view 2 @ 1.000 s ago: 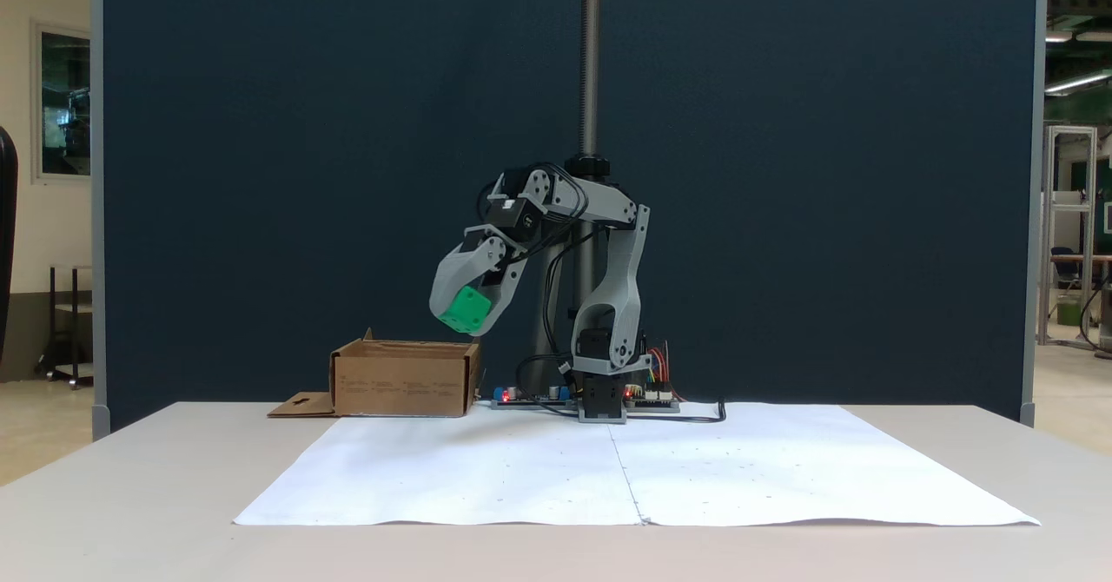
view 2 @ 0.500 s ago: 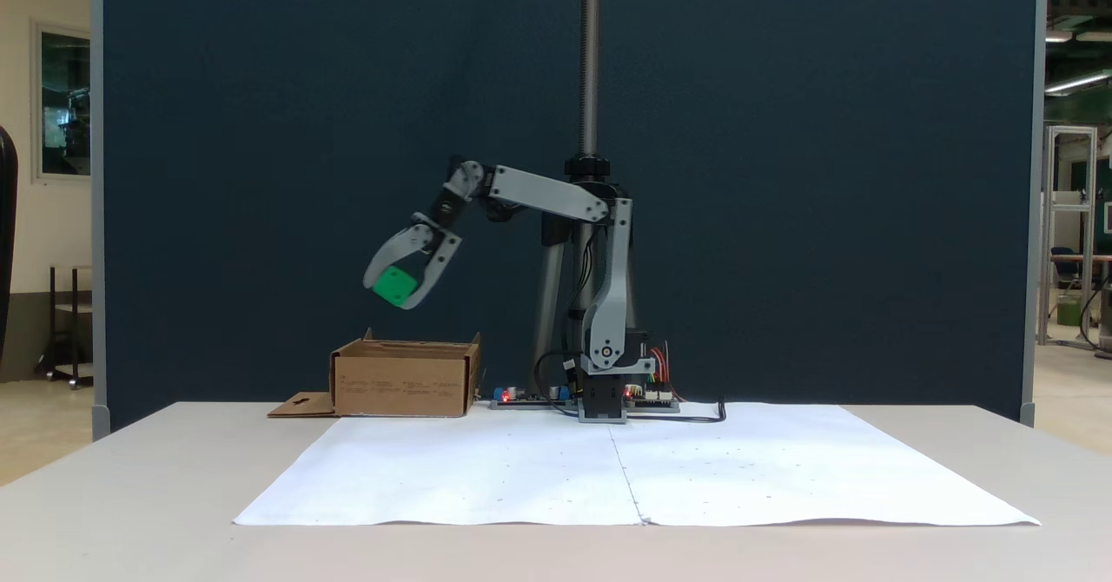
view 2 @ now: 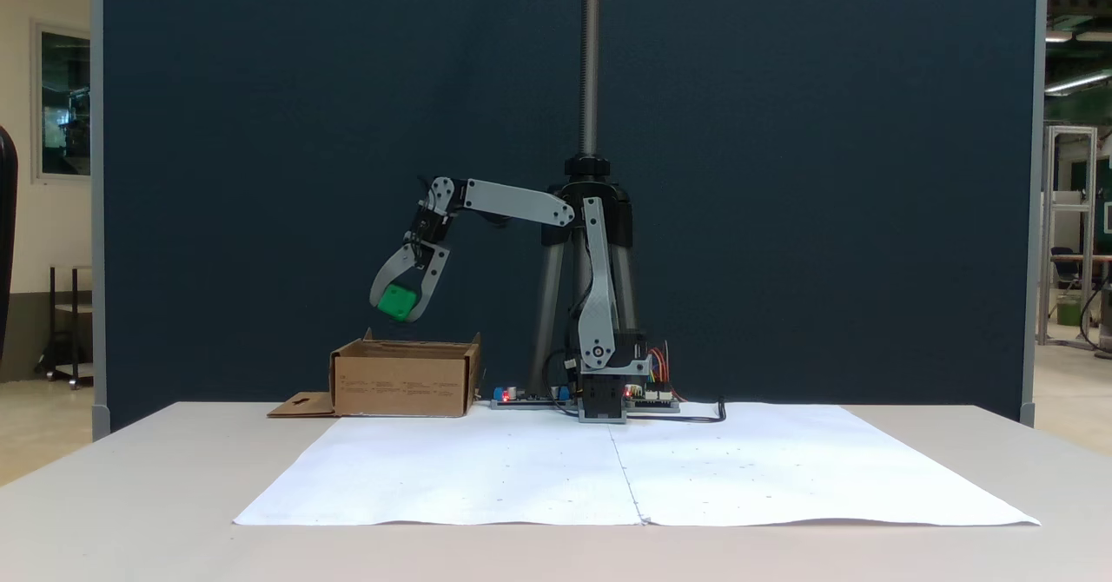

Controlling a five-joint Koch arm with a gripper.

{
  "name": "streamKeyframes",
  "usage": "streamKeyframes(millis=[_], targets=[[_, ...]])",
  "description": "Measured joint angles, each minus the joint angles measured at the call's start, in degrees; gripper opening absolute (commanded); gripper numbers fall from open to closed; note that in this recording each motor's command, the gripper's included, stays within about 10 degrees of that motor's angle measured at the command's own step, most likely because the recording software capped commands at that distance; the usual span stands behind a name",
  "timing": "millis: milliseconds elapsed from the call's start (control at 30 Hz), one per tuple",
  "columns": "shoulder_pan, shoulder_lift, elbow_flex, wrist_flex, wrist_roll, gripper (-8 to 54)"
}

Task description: Grasp a green dice and put it in the bin.

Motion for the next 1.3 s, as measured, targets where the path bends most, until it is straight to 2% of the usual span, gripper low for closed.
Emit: streamKeyframes(millis=[333, 367, 400, 433, 533, 833, 1067, 1300], targets=[[1.23, -1.85, 0.0, 8.88, -4.83, 13.1], [1.14, -2.2, 0.09, 8.79, -4.83, 20.9], [1.14, -2.2, 0.09, 8.61, -4.92, 31.9], [1.14, -2.37, 0.0, 8.09, -4.83, 33.3], [1.14, -3.25, 0.09, 6.59, -4.92, 43.3], [1.05, -3.34, 0.09, 3.69, -4.92, 43.2], [-7.21, -0.62, 0.09, 3.6, -4.04, 43.1], [-25.66, 8.26, -6.86, -1.93, 10.11, 43.2]])
